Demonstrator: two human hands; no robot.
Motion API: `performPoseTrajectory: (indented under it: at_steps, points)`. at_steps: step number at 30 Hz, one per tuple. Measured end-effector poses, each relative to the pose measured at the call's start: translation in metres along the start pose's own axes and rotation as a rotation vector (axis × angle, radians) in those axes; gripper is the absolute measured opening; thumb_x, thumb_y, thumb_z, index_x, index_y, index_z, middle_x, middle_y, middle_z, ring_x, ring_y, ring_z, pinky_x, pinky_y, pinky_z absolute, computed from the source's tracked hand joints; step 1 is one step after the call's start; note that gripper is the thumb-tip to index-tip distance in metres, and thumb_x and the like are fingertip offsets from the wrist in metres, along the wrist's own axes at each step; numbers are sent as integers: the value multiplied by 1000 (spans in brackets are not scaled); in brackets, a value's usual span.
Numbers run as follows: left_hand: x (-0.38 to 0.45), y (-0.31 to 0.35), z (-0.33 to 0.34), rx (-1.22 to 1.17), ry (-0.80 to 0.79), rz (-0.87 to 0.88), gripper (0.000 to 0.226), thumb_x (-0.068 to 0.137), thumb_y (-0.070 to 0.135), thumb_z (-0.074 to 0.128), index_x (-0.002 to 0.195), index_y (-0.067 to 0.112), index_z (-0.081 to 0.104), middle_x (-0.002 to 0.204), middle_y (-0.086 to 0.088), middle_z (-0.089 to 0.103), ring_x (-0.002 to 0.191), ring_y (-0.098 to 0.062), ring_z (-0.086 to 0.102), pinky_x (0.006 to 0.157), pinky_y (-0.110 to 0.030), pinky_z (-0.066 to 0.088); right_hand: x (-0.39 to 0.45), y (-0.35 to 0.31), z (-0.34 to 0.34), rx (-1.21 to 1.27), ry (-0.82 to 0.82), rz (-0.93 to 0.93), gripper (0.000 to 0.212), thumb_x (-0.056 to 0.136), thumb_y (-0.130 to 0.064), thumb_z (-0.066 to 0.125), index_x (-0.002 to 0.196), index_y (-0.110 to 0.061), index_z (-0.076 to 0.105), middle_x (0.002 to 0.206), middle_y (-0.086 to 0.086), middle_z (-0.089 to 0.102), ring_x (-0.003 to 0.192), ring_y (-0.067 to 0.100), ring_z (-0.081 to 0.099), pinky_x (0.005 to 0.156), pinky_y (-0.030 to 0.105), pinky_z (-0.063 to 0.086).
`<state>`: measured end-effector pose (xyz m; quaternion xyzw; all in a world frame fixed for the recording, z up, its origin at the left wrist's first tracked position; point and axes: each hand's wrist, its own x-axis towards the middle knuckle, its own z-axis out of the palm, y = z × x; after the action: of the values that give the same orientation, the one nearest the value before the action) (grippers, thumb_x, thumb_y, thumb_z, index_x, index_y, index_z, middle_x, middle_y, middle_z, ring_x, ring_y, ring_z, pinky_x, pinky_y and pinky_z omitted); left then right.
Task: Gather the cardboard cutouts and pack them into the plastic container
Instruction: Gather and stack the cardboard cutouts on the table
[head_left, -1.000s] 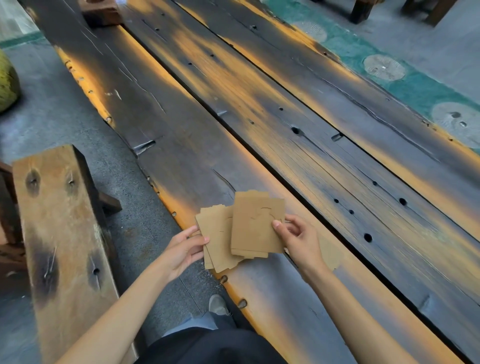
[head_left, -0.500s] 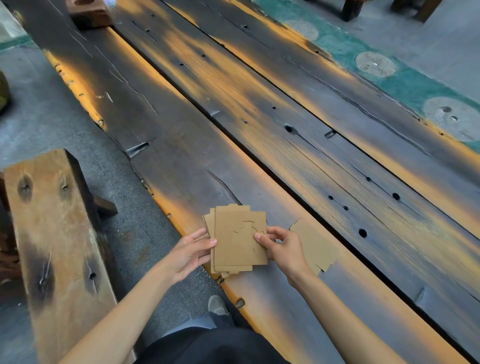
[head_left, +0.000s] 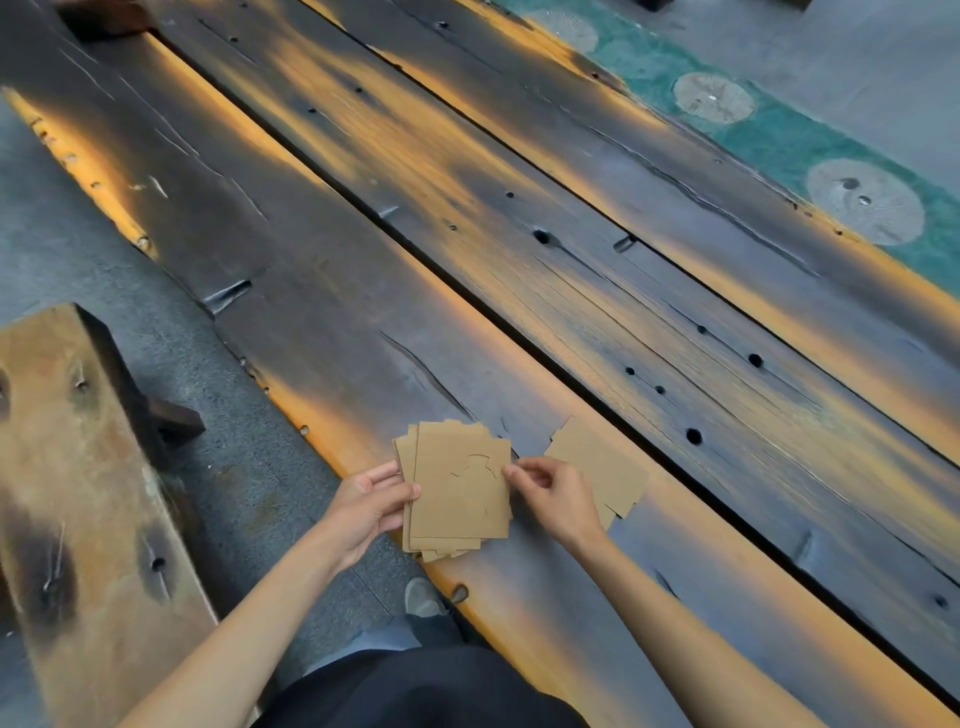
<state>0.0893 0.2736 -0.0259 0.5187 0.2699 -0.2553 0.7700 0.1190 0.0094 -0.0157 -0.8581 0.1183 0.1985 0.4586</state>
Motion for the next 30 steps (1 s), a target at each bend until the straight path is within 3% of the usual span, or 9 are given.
performPoseTrajectory:
  at_steps: [3, 5, 8, 11, 21, 25, 30]
  points:
    - [3, 0, 0, -8, 28, -19, 38, 91, -7, 68, 126, 9, 69, 117, -15, 78, 106, -26, 77, 80, -34, 65, 15, 22, -24, -196, 62, 19, 34, 95, -43, 66, 118, -19, 73, 114, -4, 73, 109, 12, 68, 88, 26, 51]
    - [5, 0, -1, -11, 40, -40, 38, 91, -6, 68, 126, 9, 69, 118, -15, 78, 109, -28, 75, 83, -35, 65, 24, 38, -42, -419, 92, 25, 51, 92, -46, 69, 134, -17, 64, 134, 4, 60, 128, 22, 56, 103, 34, 45]
    - [6, -2, -5, -12, 49, -63, 38, 91, -6, 67, 124, 10, 70, 120, -14, 78, 111, -29, 74, 88, -37, 64, 28, 56, -59, -688, 27, 86, 89, 77, -62, 77, 150, -26, 43, 154, 10, 37, 143, 31, 34, 115, 44, 36]
    - [7, -4, -8, -17, 44, -77, 38, 90, -6, 68, 124, 11, 70, 121, -14, 77, 109, -28, 76, 82, -35, 65, 27, 65, -64, -789, -69, 130, 107, 68, -67, 80, 156, -33, 28, 164, 12, 18, 150, 35, 20, 118, 51, 31]
    - [12, -7, -1, 3, 42, -106, 39, 91, -6, 66, 128, 7, 68, 122, -15, 77, 109, -28, 76, 82, -35, 65, 26, 69, -61, -909, -170, 30, 102, 80, -66, 65, 160, -24, 18, 167, 20, 12, 150, 43, 20, 115, 47, 38]
    - [13, -2, 1, 10, 32, -108, 39, 92, -5, 66, 129, 8, 68, 122, -15, 77, 110, -28, 75, 84, -35, 65, 20, 69, -59, -898, -154, 7, 97, 81, -67, 57, 158, -20, 22, 159, 21, 26, 145, 41, 28, 110, 45, 45]
    - [14, 2, 5, 14, 23, -102, 37, 93, -5, 65, 127, 9, 69, 121, -14, 77, 108, -28, 76, 80, -33, 65, 20, 57, -67, -779, -74, -26, 80, 84, -66, 51, 148, -20, 40, 130, 9, 55, 113, 33, 61, 88, 38, 51]
